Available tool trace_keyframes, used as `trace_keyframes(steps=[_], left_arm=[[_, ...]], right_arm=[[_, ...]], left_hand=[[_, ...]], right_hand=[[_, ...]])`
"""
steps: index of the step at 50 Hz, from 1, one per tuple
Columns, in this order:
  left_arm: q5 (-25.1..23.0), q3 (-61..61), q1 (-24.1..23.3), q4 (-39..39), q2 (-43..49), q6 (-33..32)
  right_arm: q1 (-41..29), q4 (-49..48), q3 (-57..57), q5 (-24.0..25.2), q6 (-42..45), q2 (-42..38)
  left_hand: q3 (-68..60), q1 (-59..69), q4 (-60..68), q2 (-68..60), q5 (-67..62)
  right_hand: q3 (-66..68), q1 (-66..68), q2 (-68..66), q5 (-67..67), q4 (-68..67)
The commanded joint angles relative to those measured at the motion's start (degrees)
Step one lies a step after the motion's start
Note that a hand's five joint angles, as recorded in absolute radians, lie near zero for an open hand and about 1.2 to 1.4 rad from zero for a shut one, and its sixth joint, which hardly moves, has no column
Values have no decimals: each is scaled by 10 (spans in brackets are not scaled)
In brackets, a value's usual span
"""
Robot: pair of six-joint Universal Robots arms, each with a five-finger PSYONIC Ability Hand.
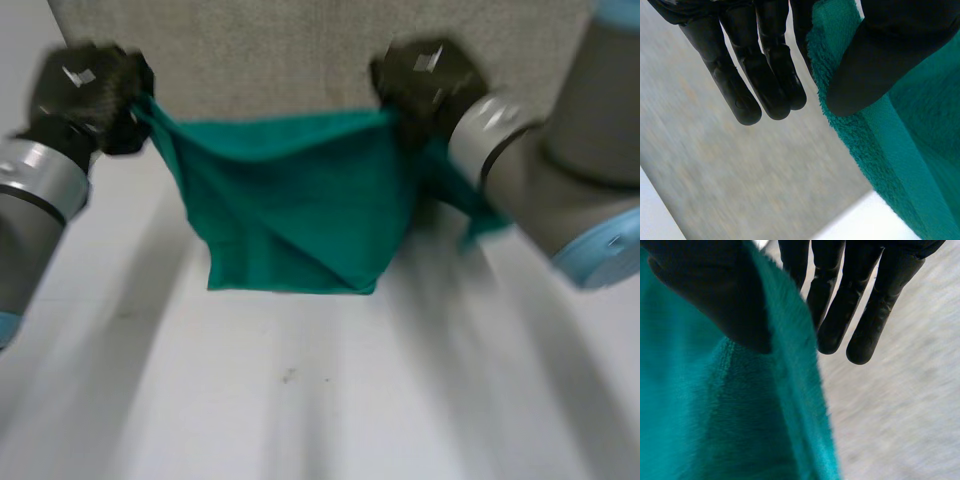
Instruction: Fold the towel.
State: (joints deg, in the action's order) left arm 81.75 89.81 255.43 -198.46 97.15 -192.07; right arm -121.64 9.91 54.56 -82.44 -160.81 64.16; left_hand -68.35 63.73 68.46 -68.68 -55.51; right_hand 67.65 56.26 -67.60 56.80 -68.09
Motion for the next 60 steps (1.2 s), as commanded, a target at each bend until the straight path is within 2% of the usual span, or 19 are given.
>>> trace_keyframes(steps=[1,4,5,8,9,11,14,16,20,27,33,38,48,60], left_arm=[[16,-27,-5,2,119,-3],[22,-31,2,1,137,-4],[23,-31,2,1,139,-4],[23,-31,6,1,142,-4],[23,-31,6,1,142,-4],[23,-30,7,1,139,-4],[23,-28,8,2,137,-3],[23,-27,9,2,136,-3],[24,-27,10,-1,137,-4],[28,-33,16,-6,140,-4],[63,-41,31,-20,152,-5],[64,-41,36,-18,154,-5],[64,-31,35,-18,154,-5],[64,-31,35,-20,155,-5]], right_arm=[[-29,44,34,-6,-10,-103],[-24,60,31,-24,-13,-125],[-22,65,31,-38,-15,-133],[-18,65,36,-55,-22,-134],[-7,65,45,-62,-34,-134],[11,66,57,-67,-51,-129],[41,64,106,-62,-95,-107],[55,62,153,-56,-131,-71],[66,49,232,-39,-157,-26],[105,-9,359,-4,-131,73],[182,-48,460,25,-4,137],[219,-66,512,42,56,138],[251,-191,583,68,62,123],[253,-226,590,83,66,78]], left_hand=[[-116,163,115,-113,-145],[-116,163,115,-113,-145],[-116,163,115,-113,-145],[-116,163,115,-113,-145],[-116,163,115,-113,-145],[-116,163,115,-113,-145],[-116,163,115,-113,-145],[-116,163,115,-113,-145],[-116,163,115,-113,-145],[-116,163,115,-113,-145],[-116,163,115,-113,-145],[-116,163,115,-113,-145],[-116,163,115,-113,-145],[-116,163,115,-113,-145]], right_hand=[[123,237,-124,132,-119],[107,221,-108,116,-103],[7,121,-8,16,-3],[-128,-14,127,-119,132],[-246,-133,246,-238,251],[-286,-172,286,-278,291],[-345,-231,344,-336,349],[-479,-365,478,-470,483],[-577,-463,576,-568,581],[-577,-463,576,-568,581],[-537,-423,536,-529,541],[-513,-400,513,-505,518],[-470,-356,469,-461,474],[-389,-275,388,-380,393]])
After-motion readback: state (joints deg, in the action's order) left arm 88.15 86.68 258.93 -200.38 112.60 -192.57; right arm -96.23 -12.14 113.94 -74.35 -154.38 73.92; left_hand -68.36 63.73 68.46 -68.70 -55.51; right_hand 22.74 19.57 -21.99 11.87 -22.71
